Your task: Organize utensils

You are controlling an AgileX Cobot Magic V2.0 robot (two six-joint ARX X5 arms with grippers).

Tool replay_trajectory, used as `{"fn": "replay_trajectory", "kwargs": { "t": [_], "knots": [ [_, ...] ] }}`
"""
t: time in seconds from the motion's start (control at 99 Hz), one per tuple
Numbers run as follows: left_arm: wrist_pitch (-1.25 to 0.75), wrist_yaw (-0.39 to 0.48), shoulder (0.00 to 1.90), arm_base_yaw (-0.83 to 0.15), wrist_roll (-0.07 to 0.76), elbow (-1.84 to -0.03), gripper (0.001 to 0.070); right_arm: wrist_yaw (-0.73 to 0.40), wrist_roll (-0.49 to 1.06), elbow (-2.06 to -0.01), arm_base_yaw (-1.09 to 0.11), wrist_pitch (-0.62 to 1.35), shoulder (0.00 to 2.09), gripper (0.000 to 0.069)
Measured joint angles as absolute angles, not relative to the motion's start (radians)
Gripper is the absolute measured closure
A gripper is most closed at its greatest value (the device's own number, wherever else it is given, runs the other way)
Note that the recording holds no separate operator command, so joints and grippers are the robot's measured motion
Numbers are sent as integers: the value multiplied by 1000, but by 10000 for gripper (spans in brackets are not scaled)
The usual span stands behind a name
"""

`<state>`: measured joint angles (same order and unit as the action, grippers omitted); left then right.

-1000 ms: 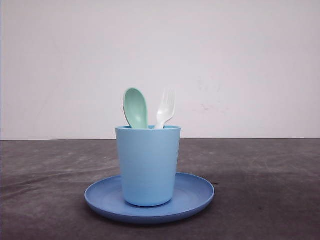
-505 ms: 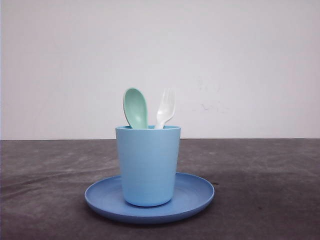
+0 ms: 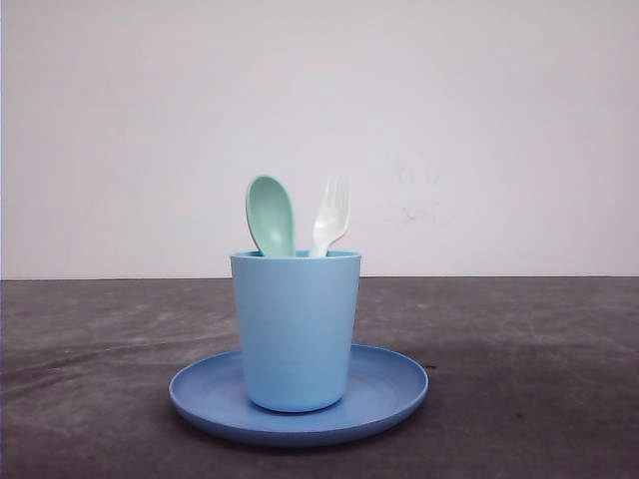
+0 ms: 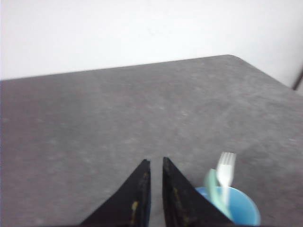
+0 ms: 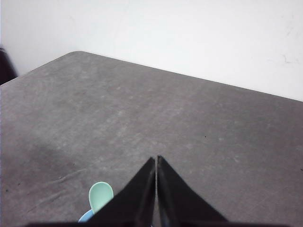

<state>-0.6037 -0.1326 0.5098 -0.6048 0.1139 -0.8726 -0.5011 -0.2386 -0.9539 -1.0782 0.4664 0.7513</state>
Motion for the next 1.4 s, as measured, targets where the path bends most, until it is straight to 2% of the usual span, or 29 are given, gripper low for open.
{"fn": "replay_trajectory", "kwargs": {
  "t": [0.151,0.343,0.616,0.828,0.989,1.403],
  "knots": [
    [-501,-133,502,-466,54,-809,689,-501,-239,-954,-1078,466,751,687],
    [-354,-132,440,-274,36,-602,689,-501,-239,-954,-1078,466,751,687],
    [-125,-132,234,-123,18,-210,689,-501,-239,-954,-1078,467,751,687],
    [-134,-132,82,-67,18,-32,689,-501,-239,-954,-1078,466,751,687],
    [-177,-129,5,-52,17,-32,689,-501,-239,-954,-1078,467,751,687],
    [-178,-128,4,-48,10,-32,689,-501,-239,-954,-1078,466,751,687]
  ]
}}
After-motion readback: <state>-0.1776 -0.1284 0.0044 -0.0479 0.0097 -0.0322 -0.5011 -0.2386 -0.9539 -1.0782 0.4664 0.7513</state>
